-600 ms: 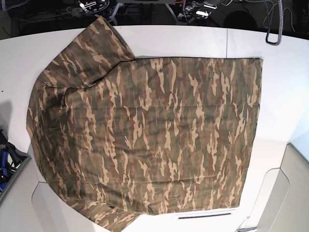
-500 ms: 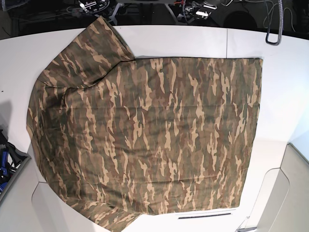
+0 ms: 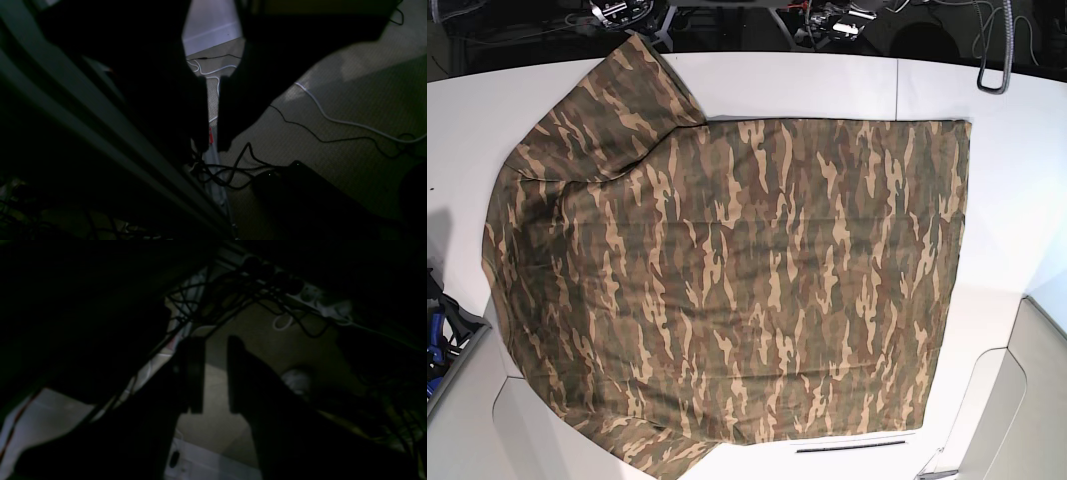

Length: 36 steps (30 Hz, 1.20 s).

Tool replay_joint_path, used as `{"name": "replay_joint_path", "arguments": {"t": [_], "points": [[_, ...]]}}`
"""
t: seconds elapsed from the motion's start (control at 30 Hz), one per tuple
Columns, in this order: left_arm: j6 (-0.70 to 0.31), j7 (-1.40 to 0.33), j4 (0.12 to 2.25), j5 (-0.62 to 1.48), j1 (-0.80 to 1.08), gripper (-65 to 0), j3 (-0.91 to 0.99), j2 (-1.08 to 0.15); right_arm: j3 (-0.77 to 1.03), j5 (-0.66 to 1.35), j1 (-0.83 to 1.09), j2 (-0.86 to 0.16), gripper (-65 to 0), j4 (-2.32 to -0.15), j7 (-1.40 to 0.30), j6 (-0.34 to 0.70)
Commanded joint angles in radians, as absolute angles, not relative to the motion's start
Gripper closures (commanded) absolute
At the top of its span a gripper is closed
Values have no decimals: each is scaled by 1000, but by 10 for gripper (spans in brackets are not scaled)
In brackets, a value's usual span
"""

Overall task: Fold the T-shirt properly
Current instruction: 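Move both grippers out toward the shirt's shoulder corners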

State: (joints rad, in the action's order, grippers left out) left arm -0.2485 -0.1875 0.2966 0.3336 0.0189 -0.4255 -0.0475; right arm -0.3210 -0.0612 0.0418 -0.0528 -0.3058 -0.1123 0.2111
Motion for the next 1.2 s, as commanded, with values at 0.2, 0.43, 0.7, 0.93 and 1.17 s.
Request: {"name": "replay_joint_path", "arguments": {"t": [0.2,0.43,0.7,0.93,1.17], "points": [[-259,-192,302,278,19,-81,-427,-47,-323,-71,50,-59,-121,-312,-105,217],[-360,-229,307,194,55,-81,-427,-65,-323,-59,116,-109,-196,-360,-105,217],[-491,-272,505,236,194,-81,-423,-154,-323,-2,300,-219,-196,-630,-109,270],[-490,-341,798,282,387,-81,-344,-234,-323,72,498,-333,-196,-905,-113,278],[-491,-421,1075,292,580,-98,-150,-242,-316,98,699,-436,-196,-1197,-113,277]]}}
